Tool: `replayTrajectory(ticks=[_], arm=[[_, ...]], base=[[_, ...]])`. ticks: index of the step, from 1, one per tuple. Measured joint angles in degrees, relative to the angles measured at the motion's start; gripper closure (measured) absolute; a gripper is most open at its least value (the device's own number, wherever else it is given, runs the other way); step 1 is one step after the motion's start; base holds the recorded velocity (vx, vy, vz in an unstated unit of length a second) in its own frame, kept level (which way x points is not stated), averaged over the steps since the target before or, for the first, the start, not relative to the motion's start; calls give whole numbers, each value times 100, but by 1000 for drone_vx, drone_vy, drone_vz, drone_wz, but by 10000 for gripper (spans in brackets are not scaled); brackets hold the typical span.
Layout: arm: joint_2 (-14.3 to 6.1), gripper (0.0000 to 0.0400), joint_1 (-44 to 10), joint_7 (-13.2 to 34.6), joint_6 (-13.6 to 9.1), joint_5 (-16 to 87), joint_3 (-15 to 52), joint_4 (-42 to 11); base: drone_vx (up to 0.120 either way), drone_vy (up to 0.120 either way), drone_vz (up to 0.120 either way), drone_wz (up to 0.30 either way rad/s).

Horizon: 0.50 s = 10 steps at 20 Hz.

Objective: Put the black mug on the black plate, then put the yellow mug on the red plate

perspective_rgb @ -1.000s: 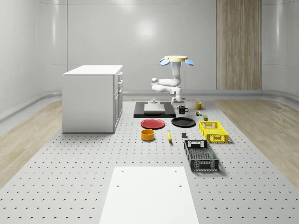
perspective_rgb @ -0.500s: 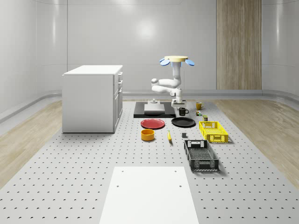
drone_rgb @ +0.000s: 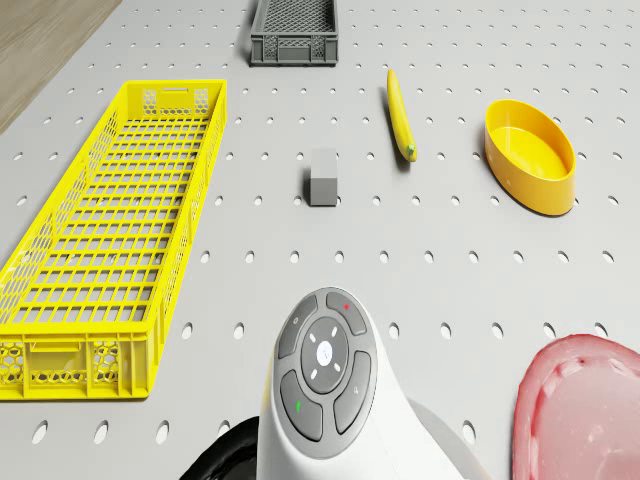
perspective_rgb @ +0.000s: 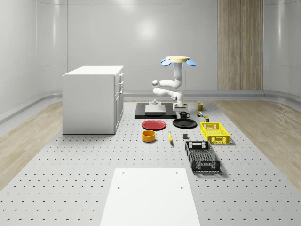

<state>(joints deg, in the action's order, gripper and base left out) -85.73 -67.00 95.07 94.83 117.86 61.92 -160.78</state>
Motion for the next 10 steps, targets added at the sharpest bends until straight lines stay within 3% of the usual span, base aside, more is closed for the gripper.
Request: replayTrajectory(ticks=[7, 10], arm=[[80, 290, -95, -22, 163, 414, -428, 223], [120, 149, -111, -35, 192, 524, -536, 285]], base=[[0, 0, 0, 0], [0, 0, 0, 0]])
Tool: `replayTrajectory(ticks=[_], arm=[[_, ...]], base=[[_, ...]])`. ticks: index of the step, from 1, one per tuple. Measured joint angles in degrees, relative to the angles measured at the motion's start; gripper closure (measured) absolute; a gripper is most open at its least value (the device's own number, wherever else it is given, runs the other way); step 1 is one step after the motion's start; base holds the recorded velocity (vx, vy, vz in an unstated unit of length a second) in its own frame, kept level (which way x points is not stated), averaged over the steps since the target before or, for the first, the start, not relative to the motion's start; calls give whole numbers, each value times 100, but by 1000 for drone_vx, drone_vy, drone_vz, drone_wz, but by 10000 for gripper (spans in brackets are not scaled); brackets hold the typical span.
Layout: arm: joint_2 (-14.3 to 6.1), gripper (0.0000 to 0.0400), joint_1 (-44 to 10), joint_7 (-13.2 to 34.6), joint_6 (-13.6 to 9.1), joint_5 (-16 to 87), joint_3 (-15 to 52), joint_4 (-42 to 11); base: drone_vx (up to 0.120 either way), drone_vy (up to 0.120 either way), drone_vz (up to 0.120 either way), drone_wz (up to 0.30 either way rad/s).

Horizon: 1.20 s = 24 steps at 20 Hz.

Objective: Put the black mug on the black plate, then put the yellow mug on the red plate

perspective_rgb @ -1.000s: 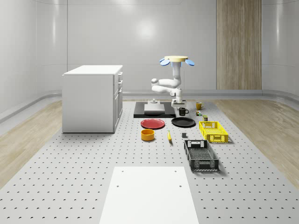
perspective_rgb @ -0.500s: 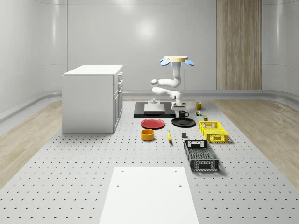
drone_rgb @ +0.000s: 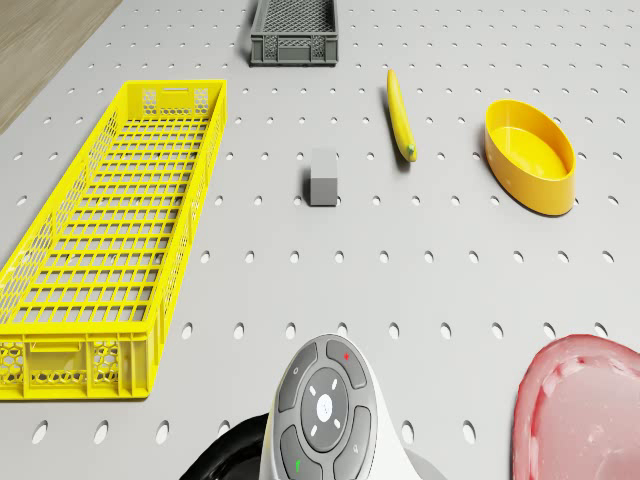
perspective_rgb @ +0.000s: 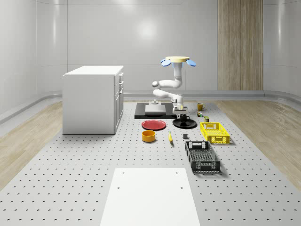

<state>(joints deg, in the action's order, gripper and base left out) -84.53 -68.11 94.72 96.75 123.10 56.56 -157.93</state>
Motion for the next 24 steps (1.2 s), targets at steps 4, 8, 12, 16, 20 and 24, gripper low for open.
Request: replayTrajectory(ticks=[4, 8, 12, 16, 20, 24], arm=[[23, 55, 54, -17, -83, -68, 86, -62], [31, 20, 135, -28, -222, -258, 299, -191], [44, 7, 184, -35, -311, -380, 435, -267], [58, 3, 210, -41, -360, -433, 498, -300], [72, 1, 224, -46, -387, -452, 522, -315], [84, 0, 234, -51, -404, -456, 531, -321]], base=[[0, 0, 0, 0], [0, 0, 90, 0], [0, 0, 120, 0], [0, 0, 120, 0], [-60, 100, 90, 0], [-120, 120, 0, 0]])
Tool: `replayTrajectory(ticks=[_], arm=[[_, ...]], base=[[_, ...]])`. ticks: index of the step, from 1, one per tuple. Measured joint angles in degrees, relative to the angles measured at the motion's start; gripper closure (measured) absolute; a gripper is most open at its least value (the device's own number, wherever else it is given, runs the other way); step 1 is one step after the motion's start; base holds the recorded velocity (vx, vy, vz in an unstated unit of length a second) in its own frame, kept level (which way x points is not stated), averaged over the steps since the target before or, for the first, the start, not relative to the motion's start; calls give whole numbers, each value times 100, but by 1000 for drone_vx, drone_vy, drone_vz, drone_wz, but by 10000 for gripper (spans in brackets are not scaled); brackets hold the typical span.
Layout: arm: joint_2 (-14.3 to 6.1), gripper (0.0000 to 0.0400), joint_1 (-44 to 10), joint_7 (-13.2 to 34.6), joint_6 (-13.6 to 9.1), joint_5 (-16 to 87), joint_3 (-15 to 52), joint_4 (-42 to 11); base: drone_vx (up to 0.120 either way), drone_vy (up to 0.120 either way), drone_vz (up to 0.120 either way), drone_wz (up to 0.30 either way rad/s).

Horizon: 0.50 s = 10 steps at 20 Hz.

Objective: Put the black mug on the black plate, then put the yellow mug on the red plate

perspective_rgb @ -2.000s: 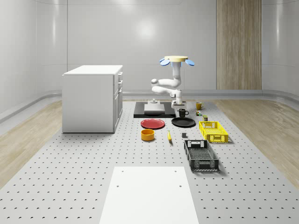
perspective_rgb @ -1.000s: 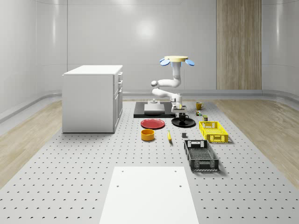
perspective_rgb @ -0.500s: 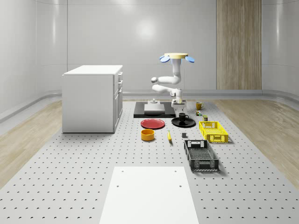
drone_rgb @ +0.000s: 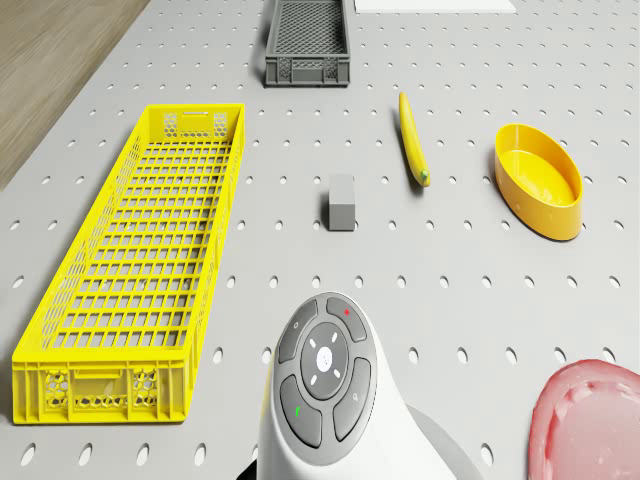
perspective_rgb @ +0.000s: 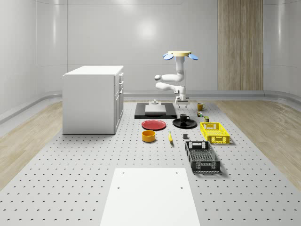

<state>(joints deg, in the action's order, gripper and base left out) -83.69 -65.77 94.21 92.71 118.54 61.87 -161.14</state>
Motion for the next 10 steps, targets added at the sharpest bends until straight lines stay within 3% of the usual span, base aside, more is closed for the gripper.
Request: replayTrajectory(ticks=[10], arm=[[28, 0, 18, -12, -30, 8, 0, -6]], base=[[-120, 120, 0, 0]])
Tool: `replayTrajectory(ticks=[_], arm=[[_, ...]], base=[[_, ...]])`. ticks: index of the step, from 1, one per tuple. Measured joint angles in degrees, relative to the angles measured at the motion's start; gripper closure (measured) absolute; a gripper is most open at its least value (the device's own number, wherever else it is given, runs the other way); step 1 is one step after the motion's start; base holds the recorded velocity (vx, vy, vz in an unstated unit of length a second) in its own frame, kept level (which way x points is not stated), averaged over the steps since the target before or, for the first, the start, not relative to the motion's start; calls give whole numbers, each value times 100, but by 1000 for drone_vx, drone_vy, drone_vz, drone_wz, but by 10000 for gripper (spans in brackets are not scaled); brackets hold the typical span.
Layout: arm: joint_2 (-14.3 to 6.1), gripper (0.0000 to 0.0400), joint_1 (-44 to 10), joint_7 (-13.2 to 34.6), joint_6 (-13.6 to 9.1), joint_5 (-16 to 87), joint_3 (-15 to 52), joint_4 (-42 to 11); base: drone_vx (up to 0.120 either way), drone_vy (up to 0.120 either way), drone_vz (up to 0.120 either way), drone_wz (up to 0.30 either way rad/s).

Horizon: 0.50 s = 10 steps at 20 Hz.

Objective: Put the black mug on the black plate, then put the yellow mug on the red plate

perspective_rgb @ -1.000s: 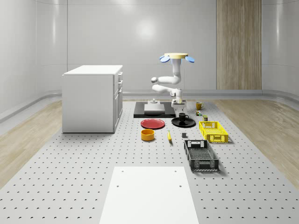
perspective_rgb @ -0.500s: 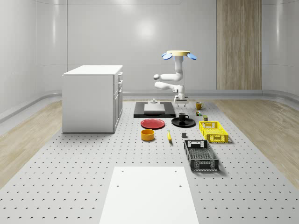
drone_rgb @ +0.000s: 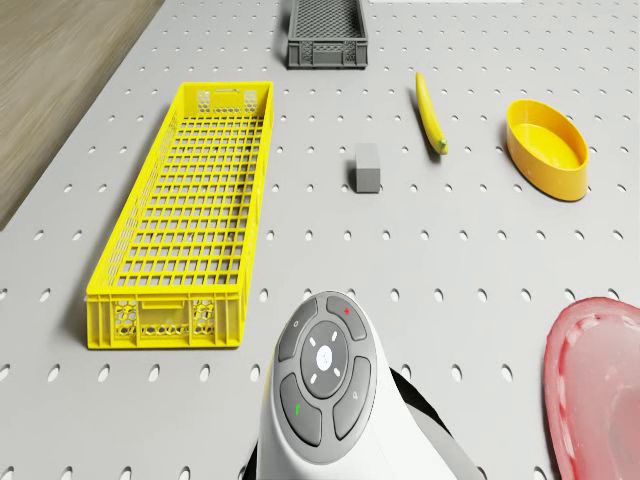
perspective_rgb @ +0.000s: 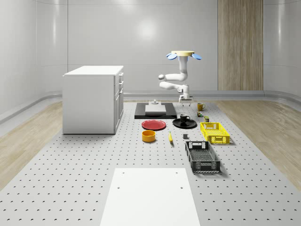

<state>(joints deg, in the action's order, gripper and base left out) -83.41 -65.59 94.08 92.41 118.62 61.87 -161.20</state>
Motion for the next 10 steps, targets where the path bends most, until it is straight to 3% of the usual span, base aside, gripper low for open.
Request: replayTrajectory(ticks=[10], arm=[[25, 0, 14, -11, -24, 12, -5, -3]], base=[[-120, 120, 0, 0]])
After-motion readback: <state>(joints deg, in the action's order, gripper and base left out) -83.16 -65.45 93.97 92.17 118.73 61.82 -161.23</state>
